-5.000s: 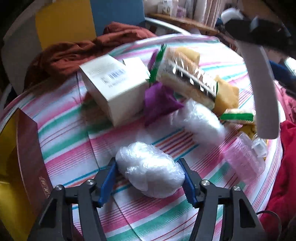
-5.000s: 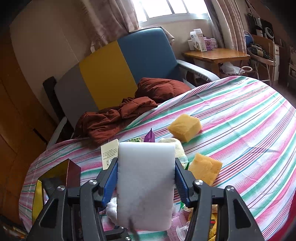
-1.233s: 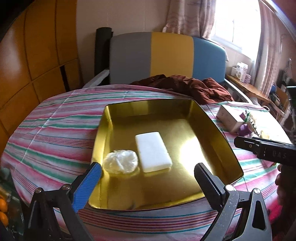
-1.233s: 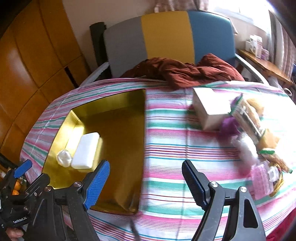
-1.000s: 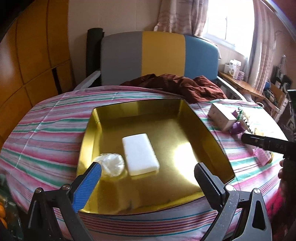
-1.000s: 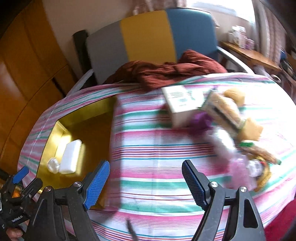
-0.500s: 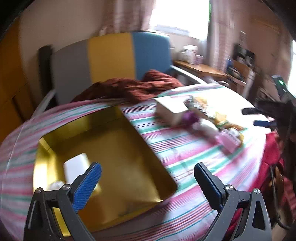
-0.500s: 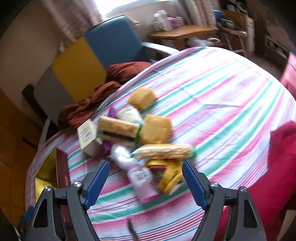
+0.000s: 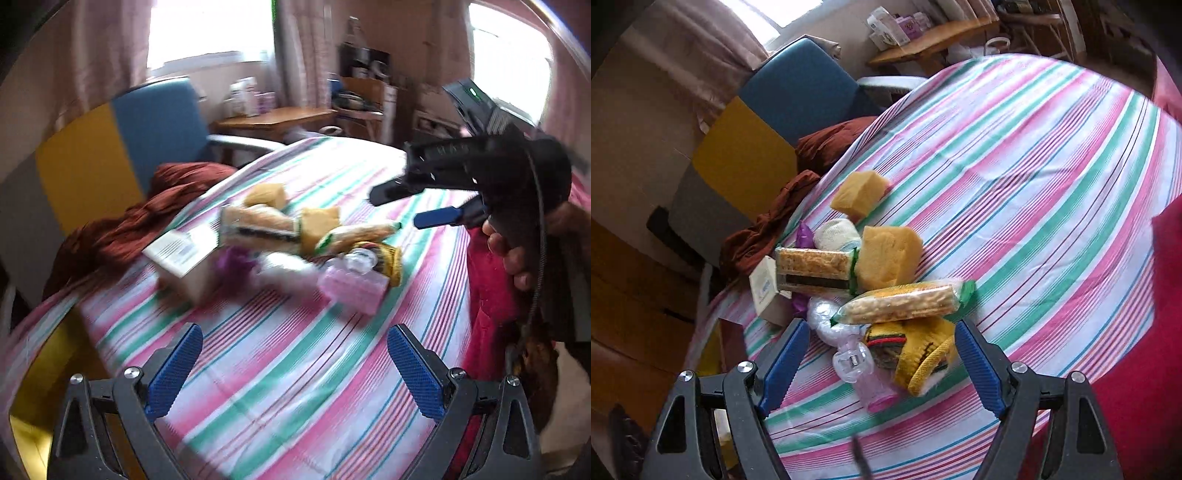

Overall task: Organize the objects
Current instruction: 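Reach for and grasp the pink hair roller with the left gripper, then grasp the yellow knit glove with the right gripper while the left holds the roller, then carry the roller and glove into the gold tray and open both grippers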

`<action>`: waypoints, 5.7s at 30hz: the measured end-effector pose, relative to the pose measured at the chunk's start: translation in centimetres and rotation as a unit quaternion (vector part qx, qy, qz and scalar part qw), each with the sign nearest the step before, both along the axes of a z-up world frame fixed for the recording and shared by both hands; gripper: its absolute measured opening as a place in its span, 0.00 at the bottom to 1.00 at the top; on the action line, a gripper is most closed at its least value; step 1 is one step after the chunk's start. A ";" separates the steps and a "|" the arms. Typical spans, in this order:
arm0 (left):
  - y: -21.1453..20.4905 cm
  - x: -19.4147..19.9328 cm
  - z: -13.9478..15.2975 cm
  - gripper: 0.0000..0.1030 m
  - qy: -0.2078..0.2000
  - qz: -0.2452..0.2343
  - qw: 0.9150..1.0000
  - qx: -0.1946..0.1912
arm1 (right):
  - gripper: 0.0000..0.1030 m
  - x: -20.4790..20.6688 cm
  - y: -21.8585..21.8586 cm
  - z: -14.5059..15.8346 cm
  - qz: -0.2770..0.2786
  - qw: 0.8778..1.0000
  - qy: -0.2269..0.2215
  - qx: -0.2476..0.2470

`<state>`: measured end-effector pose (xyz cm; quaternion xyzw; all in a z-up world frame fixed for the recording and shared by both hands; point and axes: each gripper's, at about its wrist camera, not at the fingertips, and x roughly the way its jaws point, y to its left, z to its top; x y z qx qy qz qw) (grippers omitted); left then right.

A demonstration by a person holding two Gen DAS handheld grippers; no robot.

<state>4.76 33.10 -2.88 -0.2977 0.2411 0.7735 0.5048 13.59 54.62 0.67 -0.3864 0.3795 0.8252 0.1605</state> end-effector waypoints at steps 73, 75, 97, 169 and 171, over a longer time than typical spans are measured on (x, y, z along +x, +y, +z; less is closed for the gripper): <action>1.6 0.0 -6.2 0.69 -0.133 -0.005 0.991 0.013 | 0.76 -6.4 -4.6 -6.4 0.176 0.956 -0.236 -0.008; 1.3 0.1 -6.3 0.69 -0.135 -0.004 0.991 0.014 | 0.72 -6.5 -4.8 -6.4 0.183 0.954 -0.239 0.001; -3.0 0.9 -4.1 0.68 -0.117 0.034 0.992 0.032 | 0.50 -6.2 -5.5 -5.2 0.191 0.962 -0.192 0.031; -34.4 -8.7 1.4 0.98 -0.011 0.513 0.853 0.096 | 0.70 -10.7 -40.8 -0.5 0.386 0.841 0.025 0.378; -34.2 -7.9 1.6 0.99 -0.006 0.515 0.851 0.101 | 0.70 -10.8 -40.6 -0.8 0.390 0.844 0.017 0.368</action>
